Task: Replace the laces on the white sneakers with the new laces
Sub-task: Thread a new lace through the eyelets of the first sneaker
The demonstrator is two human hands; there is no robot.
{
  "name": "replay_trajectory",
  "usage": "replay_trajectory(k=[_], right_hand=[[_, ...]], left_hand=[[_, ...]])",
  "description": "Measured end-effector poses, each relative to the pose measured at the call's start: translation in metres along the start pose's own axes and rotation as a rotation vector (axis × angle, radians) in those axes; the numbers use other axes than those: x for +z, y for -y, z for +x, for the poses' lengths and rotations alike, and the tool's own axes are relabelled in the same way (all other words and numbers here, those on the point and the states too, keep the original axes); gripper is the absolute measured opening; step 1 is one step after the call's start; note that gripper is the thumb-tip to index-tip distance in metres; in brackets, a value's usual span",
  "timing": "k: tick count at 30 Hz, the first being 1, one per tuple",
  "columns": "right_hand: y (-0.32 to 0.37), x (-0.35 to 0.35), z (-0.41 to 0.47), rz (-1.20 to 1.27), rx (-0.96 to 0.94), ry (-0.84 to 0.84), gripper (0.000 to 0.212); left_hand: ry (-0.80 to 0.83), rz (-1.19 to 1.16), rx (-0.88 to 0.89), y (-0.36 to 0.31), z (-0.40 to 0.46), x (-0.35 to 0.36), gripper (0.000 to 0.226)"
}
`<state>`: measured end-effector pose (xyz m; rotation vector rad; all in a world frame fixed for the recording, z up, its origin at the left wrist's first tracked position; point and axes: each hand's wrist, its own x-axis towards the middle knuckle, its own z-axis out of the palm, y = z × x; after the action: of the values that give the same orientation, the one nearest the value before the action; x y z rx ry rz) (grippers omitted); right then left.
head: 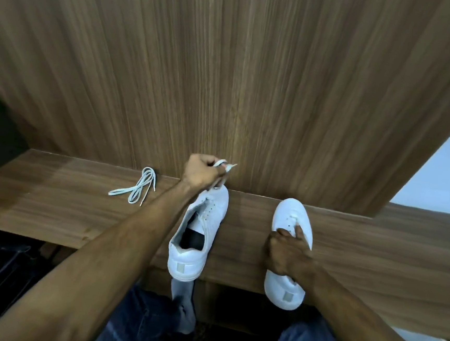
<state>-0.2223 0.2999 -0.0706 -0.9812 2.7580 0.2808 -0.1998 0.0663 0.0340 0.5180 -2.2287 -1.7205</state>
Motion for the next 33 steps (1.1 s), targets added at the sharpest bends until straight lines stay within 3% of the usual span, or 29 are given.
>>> replay_trajectory(k=[3,5,8,11,13,15,18,21,26,29,33], right_hand=[[-0.028,0.000,-0.005,0.088,0.049,0.027,0.025],[-0.041,-0.004,-0.009,0.296,0.059,0.009,0.018],[-0.047,-0.018,-0.012,0.837,0.143,-0.231,0.017],[-0.046,-0.032,-0.008,1.162,0.240,-0.541,0.018],[-0.040,-0.045,-0.006,1.305,0.225,-0.612,0.019],[-0.026,-0.059,-0.006,1.409,0.124,-0.544,0.026],[-0.004,-0.071,0.000,1.473,-0.086,-0.393,0.038],[0.009,-0.069,0.006,1.408,-0.133,-0.366,0.016],[-0.022,-0.057,0.005,1.376,0.147,-0.475,0.014],[-0.052,-0.056,-0.002,1.379,0.352,-0.581,0.013],[-0.058,-0.067,-0.013,1.468,0.341,-0.489,0.017]], left_hand=[[0.127,-0.021,0.052,-0.033,-0.006,0.023,0.012],[0.195,-0.013,0.047,-0.044,-0.008,0.035,0.012],[0.248,0.113,0.052,-0.042,-0.008,0.044,0.011],[0.270,0.334,0.078,-0.026,-0.007,0.046,0.010],[0.283,0.422,0.091,-0.017,-0.007,0.046,0.010],[0.360,0.412,0.100,-0.014,-0.010,0.044,0.012],[0.533,0.336,0.117,-0.019,-0.021,0.044,0.010],[0.570,0.287,0.077,-0.021,-0.022,0.039,0.010],[0.530,0.233,-0.009,-0.004,-0.017,0.008,0.016],[0.386,0.184,0.012,0.011,-0.012,-0.008,0.017],[0.343,0.140,0.005,0.029,-0.009,-0.007,0.014]])
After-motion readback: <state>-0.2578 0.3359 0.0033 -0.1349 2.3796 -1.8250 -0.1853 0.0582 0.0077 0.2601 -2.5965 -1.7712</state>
